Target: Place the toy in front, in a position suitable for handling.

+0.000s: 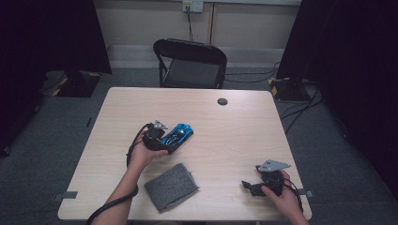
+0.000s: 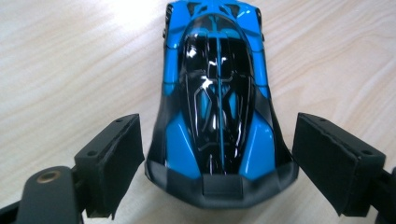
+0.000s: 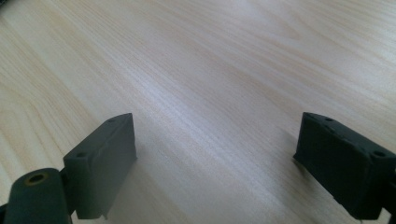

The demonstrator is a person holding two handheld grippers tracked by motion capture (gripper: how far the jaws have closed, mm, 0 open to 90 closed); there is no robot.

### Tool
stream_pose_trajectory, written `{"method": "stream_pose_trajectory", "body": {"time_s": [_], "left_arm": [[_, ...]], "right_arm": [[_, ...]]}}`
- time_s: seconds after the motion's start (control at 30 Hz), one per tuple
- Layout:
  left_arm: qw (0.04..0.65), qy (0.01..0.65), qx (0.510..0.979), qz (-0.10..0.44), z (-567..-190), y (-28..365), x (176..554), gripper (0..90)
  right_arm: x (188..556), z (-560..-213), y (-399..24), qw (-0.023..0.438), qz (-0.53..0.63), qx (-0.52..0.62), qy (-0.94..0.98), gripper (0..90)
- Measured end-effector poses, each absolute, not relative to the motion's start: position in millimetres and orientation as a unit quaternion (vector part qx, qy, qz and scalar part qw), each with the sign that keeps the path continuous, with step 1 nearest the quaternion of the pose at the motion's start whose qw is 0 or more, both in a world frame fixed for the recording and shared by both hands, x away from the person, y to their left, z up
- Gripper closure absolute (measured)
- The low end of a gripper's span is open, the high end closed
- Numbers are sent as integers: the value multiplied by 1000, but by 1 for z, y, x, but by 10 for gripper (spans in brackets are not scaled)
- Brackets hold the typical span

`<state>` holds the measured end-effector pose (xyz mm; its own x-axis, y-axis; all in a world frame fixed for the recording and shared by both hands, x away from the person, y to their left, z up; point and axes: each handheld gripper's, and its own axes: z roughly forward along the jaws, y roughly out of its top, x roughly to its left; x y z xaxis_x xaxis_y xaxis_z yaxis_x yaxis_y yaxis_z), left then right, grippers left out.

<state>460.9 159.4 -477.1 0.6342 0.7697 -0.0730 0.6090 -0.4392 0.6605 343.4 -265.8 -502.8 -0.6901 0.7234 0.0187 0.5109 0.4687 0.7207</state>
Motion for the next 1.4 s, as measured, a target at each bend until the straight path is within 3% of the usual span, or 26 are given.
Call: {"method": "stream_pose_trajectory", "body": {"time_s": [0.97,1.1,1.4], "left_arm": [[364,383,835,156,-505,159,453,177],[370,384,831,162,-505,161,452,234],[372,387,828,162,-505,162,451,241]], "right_arm": [[343,-503,-266,147,363,365,844,113],[343,-503,-266,147,363,365,844,113],[343,-503,-266,147,363,365,845,113]]}}
